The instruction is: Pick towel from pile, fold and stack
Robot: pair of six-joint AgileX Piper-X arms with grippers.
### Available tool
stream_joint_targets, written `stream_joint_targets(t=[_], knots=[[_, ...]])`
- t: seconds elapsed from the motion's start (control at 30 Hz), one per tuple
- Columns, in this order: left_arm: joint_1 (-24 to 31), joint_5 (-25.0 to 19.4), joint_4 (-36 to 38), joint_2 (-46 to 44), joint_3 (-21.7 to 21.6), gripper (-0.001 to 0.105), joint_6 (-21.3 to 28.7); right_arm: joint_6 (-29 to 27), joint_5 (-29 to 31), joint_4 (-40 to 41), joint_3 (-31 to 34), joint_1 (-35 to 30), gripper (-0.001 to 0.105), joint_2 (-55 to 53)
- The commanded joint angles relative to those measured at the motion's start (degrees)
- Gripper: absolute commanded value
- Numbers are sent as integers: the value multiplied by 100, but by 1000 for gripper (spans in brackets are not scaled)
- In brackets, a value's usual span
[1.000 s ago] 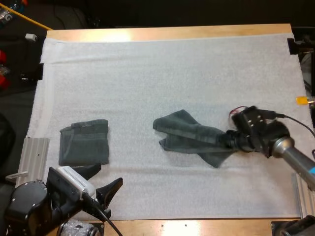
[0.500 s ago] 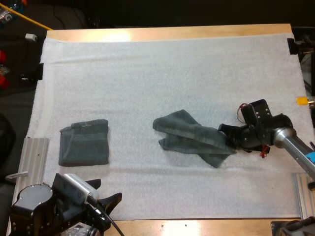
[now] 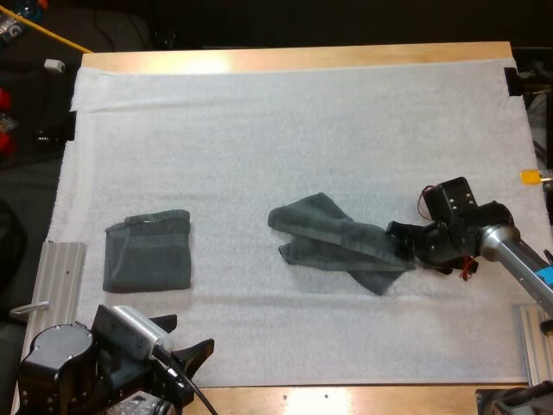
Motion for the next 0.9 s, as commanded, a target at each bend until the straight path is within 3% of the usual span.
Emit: stream_joint_targets(t=[0.0,0.1,0.23,0.4,0.53,0.87], knots=[[-25,31,7,20,-15,65,75,22,-161,-130,0,-9,41,-23],[-25,31,7,20,-15,65,96,111,-296,-248,0,-9,29,-9],[-25,31,7,20,-15,65,96,160,-379,-308,0,-9,23,41],[-25,31,7,20,-15,65,96,191,-658,-740,0,-9,0,-29],[-25,31,7,20,-15,65,96,456,-950,-1387,-10,-9,0,-200],[-25,31,7,20,-15,65,148,2281,-760,-3567,-272,-9,0,-269]])
